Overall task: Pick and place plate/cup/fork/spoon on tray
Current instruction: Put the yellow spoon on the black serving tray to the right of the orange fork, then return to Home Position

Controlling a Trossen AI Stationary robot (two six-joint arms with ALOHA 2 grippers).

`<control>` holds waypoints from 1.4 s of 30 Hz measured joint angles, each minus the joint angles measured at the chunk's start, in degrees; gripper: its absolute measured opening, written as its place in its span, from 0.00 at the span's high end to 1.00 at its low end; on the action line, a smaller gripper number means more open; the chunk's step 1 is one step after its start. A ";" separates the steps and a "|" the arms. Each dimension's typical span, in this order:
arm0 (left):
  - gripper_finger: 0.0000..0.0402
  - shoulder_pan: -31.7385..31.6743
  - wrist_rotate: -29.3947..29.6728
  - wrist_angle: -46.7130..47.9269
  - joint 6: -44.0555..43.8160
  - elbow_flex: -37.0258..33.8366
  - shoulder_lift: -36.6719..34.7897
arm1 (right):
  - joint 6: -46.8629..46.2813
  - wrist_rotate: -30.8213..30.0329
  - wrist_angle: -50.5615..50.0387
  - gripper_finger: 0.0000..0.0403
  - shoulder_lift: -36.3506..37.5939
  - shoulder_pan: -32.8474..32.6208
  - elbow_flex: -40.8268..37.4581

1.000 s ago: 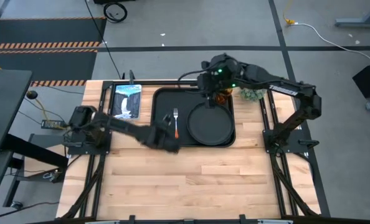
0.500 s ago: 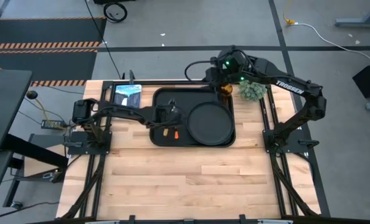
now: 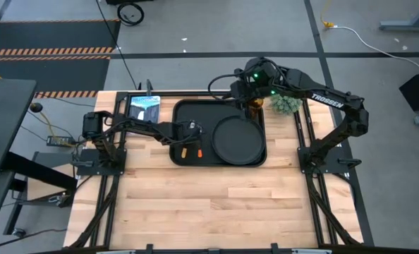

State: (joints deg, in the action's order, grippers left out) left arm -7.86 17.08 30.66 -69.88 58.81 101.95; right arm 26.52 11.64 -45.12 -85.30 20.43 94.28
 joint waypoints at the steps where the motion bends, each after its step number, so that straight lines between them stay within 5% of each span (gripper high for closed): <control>1: 0.85 -0.12 -0.07 -0.20 -0.03 0.00 0.00 | 0.00 0.00 0.20 0.71 0.00 -0.13 0.00; 9: 0.84 -0.34 0.27 -0.09 -1.48 0.00 0.00 | 0.02 0.00 0.28 0.71 0.00 -0.20 0.00; 22: 0.64 0.70 0.00 1.03 -0.25 0.00 -0.19 | -2.39 0.00 0.02 0.71 0.00 -0.22 -0.02; 29: 0.63 2.58 1.56 1.64 4.72 0.02 -5.89 | -4.63 -0.07 -1.17 0.71 0.81 -0.08 -1.23; 42: 0.63 9.17 13.27 0.80 25.24 0.07 -21.57 | -13.03 -1.53 24.79 0.71 18.11 -2.51 -30.43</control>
State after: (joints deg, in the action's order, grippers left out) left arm 1.30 30.36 31.46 -44.64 58.87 80.39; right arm 13.50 10.11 -20.33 -67.19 17.92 63.85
